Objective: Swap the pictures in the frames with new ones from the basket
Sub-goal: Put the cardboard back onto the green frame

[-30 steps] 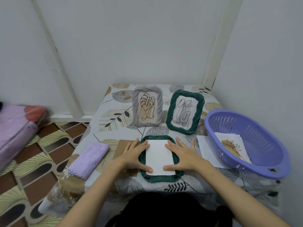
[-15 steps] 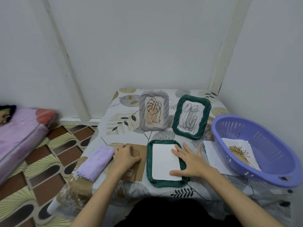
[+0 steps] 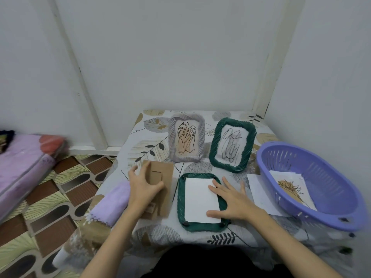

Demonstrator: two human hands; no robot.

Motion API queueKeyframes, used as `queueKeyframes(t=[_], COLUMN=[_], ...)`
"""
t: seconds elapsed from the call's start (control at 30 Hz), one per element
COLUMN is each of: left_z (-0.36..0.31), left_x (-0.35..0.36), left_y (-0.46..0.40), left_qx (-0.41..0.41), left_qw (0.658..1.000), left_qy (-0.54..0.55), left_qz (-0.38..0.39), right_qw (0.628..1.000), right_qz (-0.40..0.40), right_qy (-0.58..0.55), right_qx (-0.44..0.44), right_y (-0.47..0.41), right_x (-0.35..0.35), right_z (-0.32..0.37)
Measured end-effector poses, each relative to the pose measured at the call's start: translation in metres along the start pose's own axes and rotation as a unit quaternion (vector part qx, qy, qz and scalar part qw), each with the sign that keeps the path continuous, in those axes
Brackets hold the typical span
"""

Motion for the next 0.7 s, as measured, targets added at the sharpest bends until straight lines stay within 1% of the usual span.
queueKeyframes(t=[0.07, 0.13, 0.17, 0.27, 0.33, 0.4, 0.43, 0.47, 0.53, 0.63, 0.7], left_z=[-0.014, -0.030, -0.037, -0.047, -0.052, -0.056, -0.059, -0.060, -0.061, -0.059, -0.053], left_x=[-0.004, 0.001, 0.006, 0.027, 0.040, 0.050, 0.055, 0.059, 0.067, 0.072, 0.068], left_y=[-0.004, -0.005, -0.004, 0.000, 0.003, 0.004, 0.006, 0.007, 0.009, 0.009, 0.007], left_qx=[-0.006, -0.031, -0.041, -0.045, -0.040, -0.033, -0.032, -0.032, -0.032, -0.018, 0.014], left_qw=[0.998, 0.987, 0.980, 0.975, 0.970, 0.963, 0.960, 0.957, 0.953, 0.953, 0.960], left_qy=[0.058, 0.149, 0.177, 0.167, 0.179, 0.198, 0.205, 0.210, 0.208, 0.184, 0.146], left_qz=[0.004, 0.051, 0.081, 0.140, 0.162, 0.179, 0.189, 0.199, 0.216, 0.242, 0.237], right_qw=[1.000, 1.000, 0.999, 0.995, 0.986, 0.955, 0.931, 0.907, 0.868, 0.850, 0.826], right_qz=[-0.001, -0.012, -0.018, -0.036, -0.069, -0.154, -0.185, -0.196, -0.170, -0.155, -0.142], right_qy=[-0.006, -0.017, -0.029, -0.084, -0.143, -0.246, -0.308, -0.369, -0.465, -0.500, -0.538], right_qx=[0.000, 0.004, 0.009, 0.028, 0.043, 0.057, 0.058, 0.055, 0.041, 0.065, 0.094], right_y=[0.000, 0.002, 0.004, 0.010, 0.014, 0.020, 0.024, 0.027, 0.028, 0.020, 0.016], right_x=[0.000, -0.001, -0.003, -0.007, -0.007, -0.009, -0.010, -0.012, -0.013, -0.011, -0.010], right_z=[0.000, 0.000, 0.000, -0.002, -0.005, -0.003, 0.001, 0.008, 0.021, 0.024, 0.020])
Point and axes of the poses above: each hand's wrist, its own y-axis away from the middle knuckle, its own x-axis out of the palm, z = x × y, the point moved 2 cm from there along -y, towards the middle knuckle, and after that the axes turned 10 degrees about x, right-handed, at the moved point
